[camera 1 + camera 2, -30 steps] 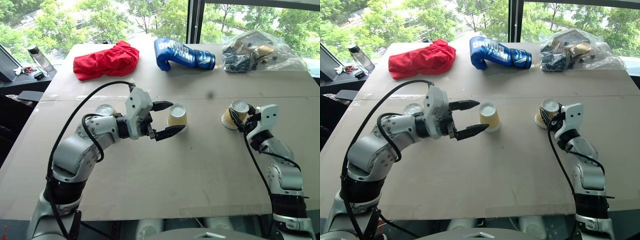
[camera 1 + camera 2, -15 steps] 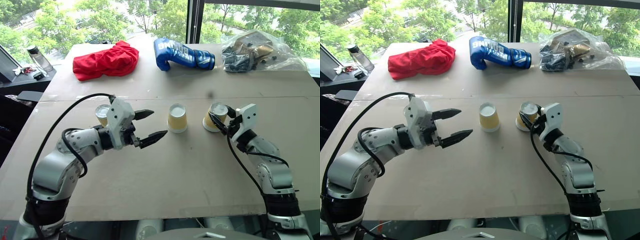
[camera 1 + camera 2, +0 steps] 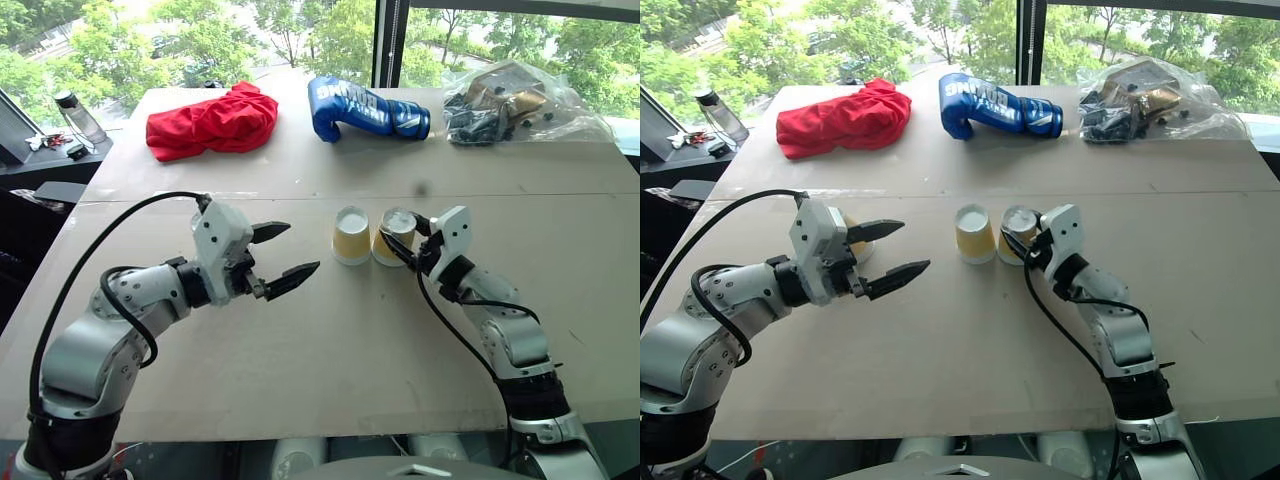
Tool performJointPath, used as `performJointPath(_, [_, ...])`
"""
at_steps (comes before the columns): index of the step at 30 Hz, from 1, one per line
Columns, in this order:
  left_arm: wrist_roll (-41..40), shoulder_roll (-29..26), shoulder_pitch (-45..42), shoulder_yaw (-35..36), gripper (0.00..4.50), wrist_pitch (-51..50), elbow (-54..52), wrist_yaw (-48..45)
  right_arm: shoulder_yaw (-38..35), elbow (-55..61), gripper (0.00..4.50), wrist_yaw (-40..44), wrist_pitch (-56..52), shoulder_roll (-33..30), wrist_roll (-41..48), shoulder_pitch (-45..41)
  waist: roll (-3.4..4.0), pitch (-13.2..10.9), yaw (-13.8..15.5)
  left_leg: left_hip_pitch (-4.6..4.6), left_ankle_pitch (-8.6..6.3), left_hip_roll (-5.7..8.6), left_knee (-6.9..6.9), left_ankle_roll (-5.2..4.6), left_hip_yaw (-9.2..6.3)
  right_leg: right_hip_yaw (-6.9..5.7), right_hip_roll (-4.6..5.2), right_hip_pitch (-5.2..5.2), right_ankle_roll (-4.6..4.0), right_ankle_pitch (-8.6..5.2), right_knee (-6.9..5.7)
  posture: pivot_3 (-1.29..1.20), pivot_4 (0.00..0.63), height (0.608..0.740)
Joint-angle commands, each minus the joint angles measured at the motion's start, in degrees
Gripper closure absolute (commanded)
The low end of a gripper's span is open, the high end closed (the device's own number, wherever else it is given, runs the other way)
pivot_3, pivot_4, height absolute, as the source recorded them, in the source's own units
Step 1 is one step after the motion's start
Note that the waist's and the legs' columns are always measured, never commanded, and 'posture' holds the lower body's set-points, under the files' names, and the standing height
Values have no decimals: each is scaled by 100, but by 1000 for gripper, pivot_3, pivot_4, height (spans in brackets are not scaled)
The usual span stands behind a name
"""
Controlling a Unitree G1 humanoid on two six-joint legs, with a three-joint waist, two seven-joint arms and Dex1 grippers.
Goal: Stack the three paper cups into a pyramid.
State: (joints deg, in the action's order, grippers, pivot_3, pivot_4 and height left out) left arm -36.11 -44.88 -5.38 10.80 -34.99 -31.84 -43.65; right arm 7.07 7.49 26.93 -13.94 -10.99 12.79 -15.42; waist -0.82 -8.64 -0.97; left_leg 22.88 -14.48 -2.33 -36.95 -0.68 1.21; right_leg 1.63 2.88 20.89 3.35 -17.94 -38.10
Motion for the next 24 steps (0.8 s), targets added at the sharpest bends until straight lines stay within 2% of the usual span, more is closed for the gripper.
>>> performJointPath(1, [7, -95, 29, 116, 0, 62, -210, -46, 22, -27, 2318, 61, 200, -18, -73, -81, 0, 0, 2, 0, 0, 0, 0, 0, 0, 0, 0, 0, 0, 0, 0, 0, 150, 740])
performJointPath(5, [47, -98, 18, 48, 0, 95, -188, -53, 1, -109, 2318, 46, 252, 44, -90, -140, -1, 0, 0, -1, -1, 0, -1, -1, 0, 0, 1, -1, 0, 0, -2, 0, 150, 740])
performJointPath(7, [61, -83, 15, 34, 0, 115, -171, -55, -20, -131, 1268, 26, 236, 62, -79, -157, -1, 1, 0, -1, -1, 0, -1, -1, 1, 0, 1, -1, 0, 0, -3, 0, 150, 740])
performJointPath(10, [73, -53, 33, 35, 0, 128, -174, -50, -115, -95, 38, 64, 201, 34, 23, -167, -1, 0, 3, -1, -1, 0, -1, -1, 0, 0, 1, 0, 0, 0, -2, 0, 150, 740])
performJointPath(13, [80, -13, 121, 55, 0, 164, -210, -35, -219, -5, 38, 296, 220, -32, 267, -103, 0, 0, 2, -1, -1, -1, -1, -1, 1, 0, 1, 0, 0, 0, -1, 0, 150, 740])
performJointPath(15, [137, 196, 433, 207, 0, 379, -415, 119, -413, 162, 38, 643, 271, -305, 489, 26, 1, 0, 1, 0, -5, -1, 0, -9, 0, 0, 2, 0, 0, 0, -2, 0, 150, 740])
performJointPath(19, [239, 904, 1005, 450, 0, 867, -708, 640, -707, 532, 38, 1357, 292, -820, 1061, 256, -4, 2, 21, 7, -9, 0, 2, -15, 4, -1, 19, 0, 1, 0, 9, 0, 150, 740])
performJointPath(24, [820, 1672, 1650, 536, 0, 1639, -518, 1184, -1113, 918, 38, 2280, 97, -1500, 1850, 486, -1, 3, 17, -3, -11, -2, 3, -19, 0, -2, 18, -10, 0, 1, 5, 0, 150, 740])
